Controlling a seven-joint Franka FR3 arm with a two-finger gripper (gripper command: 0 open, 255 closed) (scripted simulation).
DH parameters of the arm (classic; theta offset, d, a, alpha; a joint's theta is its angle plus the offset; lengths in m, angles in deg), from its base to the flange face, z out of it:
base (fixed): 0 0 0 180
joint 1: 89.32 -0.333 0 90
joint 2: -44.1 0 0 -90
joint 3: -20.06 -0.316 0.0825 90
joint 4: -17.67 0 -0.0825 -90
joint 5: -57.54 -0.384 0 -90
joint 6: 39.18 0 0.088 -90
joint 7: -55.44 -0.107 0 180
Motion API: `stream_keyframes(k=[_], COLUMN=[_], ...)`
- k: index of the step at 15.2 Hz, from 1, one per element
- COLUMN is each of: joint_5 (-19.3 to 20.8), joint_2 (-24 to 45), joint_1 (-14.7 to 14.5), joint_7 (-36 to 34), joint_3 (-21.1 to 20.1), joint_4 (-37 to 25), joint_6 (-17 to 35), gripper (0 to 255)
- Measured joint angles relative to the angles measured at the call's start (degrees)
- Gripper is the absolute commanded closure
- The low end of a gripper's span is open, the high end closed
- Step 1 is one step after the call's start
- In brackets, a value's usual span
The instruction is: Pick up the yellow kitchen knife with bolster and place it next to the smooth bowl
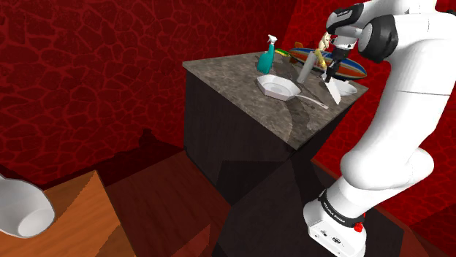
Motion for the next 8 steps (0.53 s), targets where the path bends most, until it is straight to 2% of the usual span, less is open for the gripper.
stream_keyframes(k=[3,7,8], joint_5=[-2.52,-6.47,-7.58], joint_2=[5.82,16.71,20.55], joint_1=[4.58,12.87,15.62], joint_7=[3.15,6.33,6.56], joint_3=[-0.16,-1.44,-2.12], joint_4=[-8.89,-25.79,-32.54], joint_6=[-3.43,-9.43,-12.05], gripper=[255,255,255])
